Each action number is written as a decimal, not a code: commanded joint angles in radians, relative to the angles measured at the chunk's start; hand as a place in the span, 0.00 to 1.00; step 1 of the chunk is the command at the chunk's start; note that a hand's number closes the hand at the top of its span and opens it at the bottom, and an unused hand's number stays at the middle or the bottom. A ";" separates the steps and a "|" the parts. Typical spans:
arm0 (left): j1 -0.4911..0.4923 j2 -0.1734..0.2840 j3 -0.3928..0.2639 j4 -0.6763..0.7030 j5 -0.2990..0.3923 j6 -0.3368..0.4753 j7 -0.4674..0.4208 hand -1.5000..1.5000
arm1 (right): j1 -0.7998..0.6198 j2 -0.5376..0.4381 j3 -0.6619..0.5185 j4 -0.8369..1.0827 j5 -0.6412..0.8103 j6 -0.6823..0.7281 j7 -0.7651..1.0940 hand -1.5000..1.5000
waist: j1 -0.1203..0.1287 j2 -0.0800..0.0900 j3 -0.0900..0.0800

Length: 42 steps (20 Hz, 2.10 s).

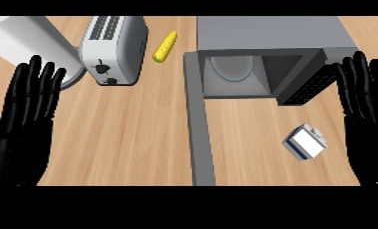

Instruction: Pick up the milk, place it into the microwave and close the microwave

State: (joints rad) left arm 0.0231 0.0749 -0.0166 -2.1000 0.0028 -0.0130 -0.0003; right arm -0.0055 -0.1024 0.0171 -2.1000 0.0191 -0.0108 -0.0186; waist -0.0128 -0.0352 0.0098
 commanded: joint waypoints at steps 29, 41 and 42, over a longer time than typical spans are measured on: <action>0.234 -0.075 -0.471 0.140 -0.081 0.312 -0.226 0.00 | 0.481 -0.035 -0.327 0.365 -0.075 0.609 -0.586 0.00 | 0.011 0.034 -0.010; 0.264 -0.034 -0.487 0.116 -0.041 0.305 -0.202 0.00 | 0.229 -0.094 -0.343 0.792 0.024 0.489 -0.750 0.00 | 0.016 0.035 -0.009; 0.296 -0.036 -0.496 0.171 -0.020 0.293 -0.282 0.00 | 0.207 -0.138 -0.373 0.868 0.029 0.494 -0.806 0.00 | 0.017 0.035 -0.009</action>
State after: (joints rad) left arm 0.2897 0.0207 -0.5171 -1.9610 -0.0505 0.2999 -0.2303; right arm 0.2722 -0.1927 -0.3310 -1.3959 0.0122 0.4503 -0.6879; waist 0.0029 -0.0006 0.0005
